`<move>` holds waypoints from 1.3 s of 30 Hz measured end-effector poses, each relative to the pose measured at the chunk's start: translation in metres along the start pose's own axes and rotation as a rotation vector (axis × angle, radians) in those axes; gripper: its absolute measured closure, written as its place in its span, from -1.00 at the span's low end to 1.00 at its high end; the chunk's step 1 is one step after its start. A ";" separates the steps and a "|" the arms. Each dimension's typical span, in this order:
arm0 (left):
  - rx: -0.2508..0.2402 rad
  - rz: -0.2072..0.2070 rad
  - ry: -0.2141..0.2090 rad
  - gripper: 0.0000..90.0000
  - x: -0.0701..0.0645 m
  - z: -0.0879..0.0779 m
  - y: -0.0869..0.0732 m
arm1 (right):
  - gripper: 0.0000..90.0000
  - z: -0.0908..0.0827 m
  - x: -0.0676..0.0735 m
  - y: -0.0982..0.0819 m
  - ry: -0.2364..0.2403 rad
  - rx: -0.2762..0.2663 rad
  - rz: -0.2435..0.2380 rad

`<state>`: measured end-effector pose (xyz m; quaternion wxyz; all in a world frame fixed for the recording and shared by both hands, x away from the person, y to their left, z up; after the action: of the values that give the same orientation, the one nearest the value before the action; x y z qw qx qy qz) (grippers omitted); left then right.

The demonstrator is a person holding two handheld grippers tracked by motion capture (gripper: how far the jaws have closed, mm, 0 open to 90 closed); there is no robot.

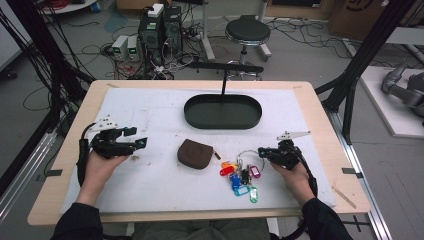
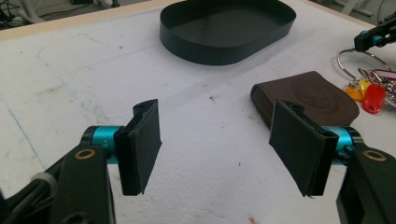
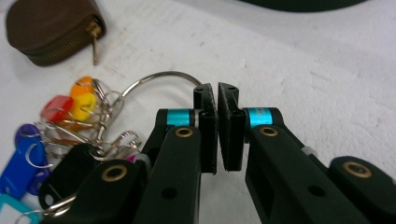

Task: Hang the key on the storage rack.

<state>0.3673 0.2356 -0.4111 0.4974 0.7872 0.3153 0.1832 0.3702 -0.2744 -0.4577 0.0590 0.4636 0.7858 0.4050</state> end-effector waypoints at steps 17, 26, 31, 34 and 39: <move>0.008 0.001 -0.001 -0.25 -0.001 0.001 -0.001 | 0.91 0.012 0.007 -0.002 -0.107 0.047 -0.133; -0.002 -0.003 0.001 -0.25 0.000 -0.001 0.000 | 0.87 -0.002 -0.004 0.000 -0.032 -0.014 -0.033; 0.007 0.006 -0.003 -0.25 -0.002 0.002 0.000 | 0.60 0.012 0.003 -0.001 -0.069 0.042 -0.080; 0.011 0.006 -0.003 -0.26 -0.002 0.003 0.000 | 0.81 0.015 0.008 -0.001 -0.125 0.056 -0.170; 0.012 0.007 -0.002 -0.26 -0.003 0.002 -0.001 | 0.92 0.015 0.011 0.000 -0.149 0.067 -0.197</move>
<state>0.3657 0.2325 -0.4122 0.4925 0.7913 0.3131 0.1822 0.3709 -0.2570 -0.4640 0.1413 0.4147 0.8341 0.3351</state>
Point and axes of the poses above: each handheld gripper's, and its own axes: z roughly forward along the jaws, y roughly out of its top, x roughly to its left, the point moved 3 cm from there along z, roughly forward along the jaws, and after that the axes turned 7 degrees about z, right-handed, at the moved point
